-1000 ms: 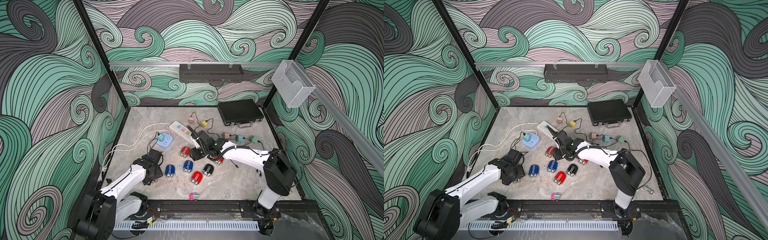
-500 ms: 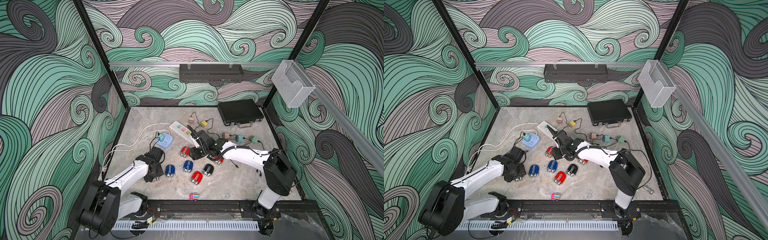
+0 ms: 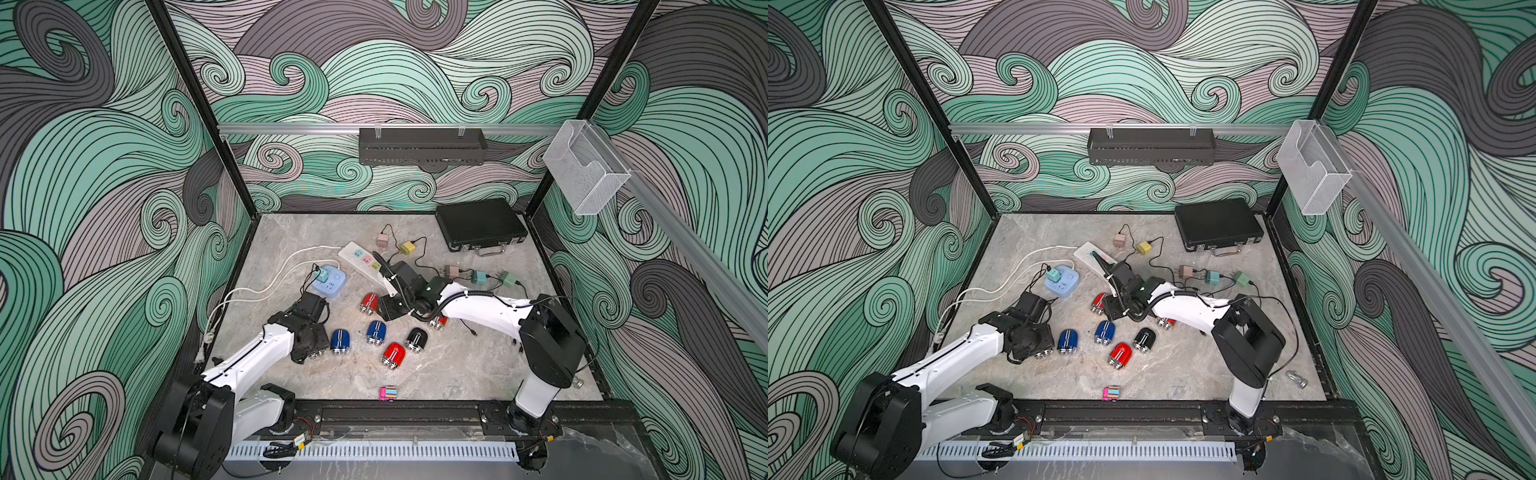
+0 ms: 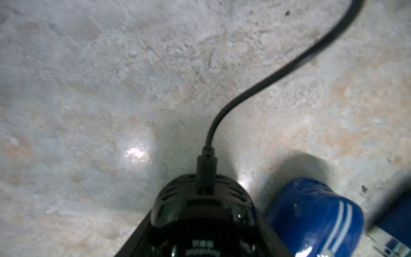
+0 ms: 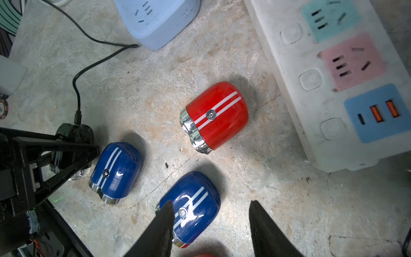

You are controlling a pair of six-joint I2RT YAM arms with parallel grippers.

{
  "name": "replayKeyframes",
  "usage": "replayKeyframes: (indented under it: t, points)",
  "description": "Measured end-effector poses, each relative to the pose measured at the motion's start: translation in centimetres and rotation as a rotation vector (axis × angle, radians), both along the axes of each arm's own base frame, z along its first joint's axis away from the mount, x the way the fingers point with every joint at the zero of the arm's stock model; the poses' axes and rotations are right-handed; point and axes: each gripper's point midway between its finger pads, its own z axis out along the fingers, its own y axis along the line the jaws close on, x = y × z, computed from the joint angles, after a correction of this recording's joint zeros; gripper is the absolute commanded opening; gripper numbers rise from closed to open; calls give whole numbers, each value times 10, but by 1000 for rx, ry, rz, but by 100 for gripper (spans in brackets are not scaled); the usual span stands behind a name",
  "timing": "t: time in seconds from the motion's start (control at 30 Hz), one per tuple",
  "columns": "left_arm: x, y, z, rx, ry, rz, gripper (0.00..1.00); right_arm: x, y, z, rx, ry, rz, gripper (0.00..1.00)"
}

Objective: Unplug the electric shaver
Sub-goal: Pick up the electric shaver from the center of the board.

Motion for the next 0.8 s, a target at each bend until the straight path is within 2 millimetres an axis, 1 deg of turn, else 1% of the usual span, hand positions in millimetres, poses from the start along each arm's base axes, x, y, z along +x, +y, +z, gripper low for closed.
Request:
replayKeyframes:
  t: [0.13, 0.27, 0.47, 0.67, 0.8]
  points:
    - [0, -2, 0, -7, 3, -21, 47, 0, 18, 5, 71, 30, 21, 51]
    - [-1, -4, 0, -14, 5, -40, 47, 0, 42, 15, 166, 70, 53, 51]
    - [5, -7, 7, -24, -20, -60, 45, -3, 73, 23, 273, 147, 113, 51]
    - [7, -9, 12, -35, -42, -62, 46, -8, 97, 20, 331, 219, 158, 51]
    - [11, -11, 19, -47, -65, -64, 45, -13, 112, 16, 368, 275, 185, 51]
